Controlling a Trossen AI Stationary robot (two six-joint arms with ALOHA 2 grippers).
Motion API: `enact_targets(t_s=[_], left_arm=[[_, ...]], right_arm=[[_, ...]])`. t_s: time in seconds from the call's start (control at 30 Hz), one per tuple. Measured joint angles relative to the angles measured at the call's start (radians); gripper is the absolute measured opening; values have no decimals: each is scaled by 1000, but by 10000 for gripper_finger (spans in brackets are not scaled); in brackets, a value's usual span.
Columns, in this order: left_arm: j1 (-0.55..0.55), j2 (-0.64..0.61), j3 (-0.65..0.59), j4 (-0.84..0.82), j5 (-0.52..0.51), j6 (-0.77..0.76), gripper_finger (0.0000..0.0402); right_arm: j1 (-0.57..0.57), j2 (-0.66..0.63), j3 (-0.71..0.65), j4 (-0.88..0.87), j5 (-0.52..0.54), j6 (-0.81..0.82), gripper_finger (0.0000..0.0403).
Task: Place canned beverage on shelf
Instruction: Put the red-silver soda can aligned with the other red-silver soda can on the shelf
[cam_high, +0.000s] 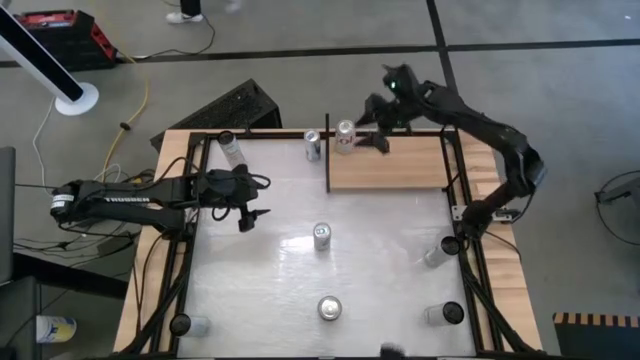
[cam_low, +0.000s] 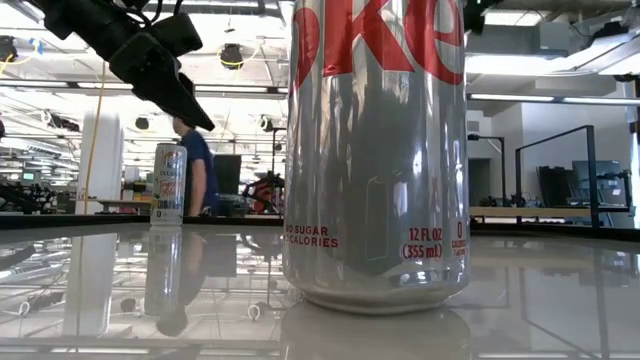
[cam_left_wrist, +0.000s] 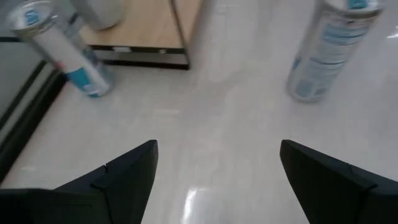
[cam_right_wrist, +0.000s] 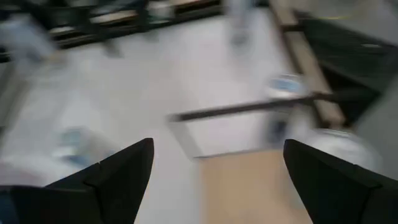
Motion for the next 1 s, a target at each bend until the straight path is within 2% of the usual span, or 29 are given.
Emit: enact_targets(t_s=[0.17,0.23,0.3,0.43,0.57,0.63,0.7,1.0], left_arm=[[-4,0,0,23,33,15,322],[-12,0,0,41,38,30,322],[-25,0,0,59,40,48,322],[-51,0,0,94,44,61,322],[-66,0,0,101,97,91,322],[-68,0,0,116,117,103,322],[-68,0,0,127,129,116,322],[-68,0,0,140,139,143,322]], right_arm=[[284,-71,-1,-51,3,136,381],[430,-83,-2,-29,44,209,381],[584,-85,-2,5,146,280,381],[878,-47,-2,82,429,436,381],[1093,32,-1,172,748,592,382],[1166,82,-3,177,871,669,382],[1209,136,-4,217,923,744,382],[1268,285,-3,326,946,998,379]])
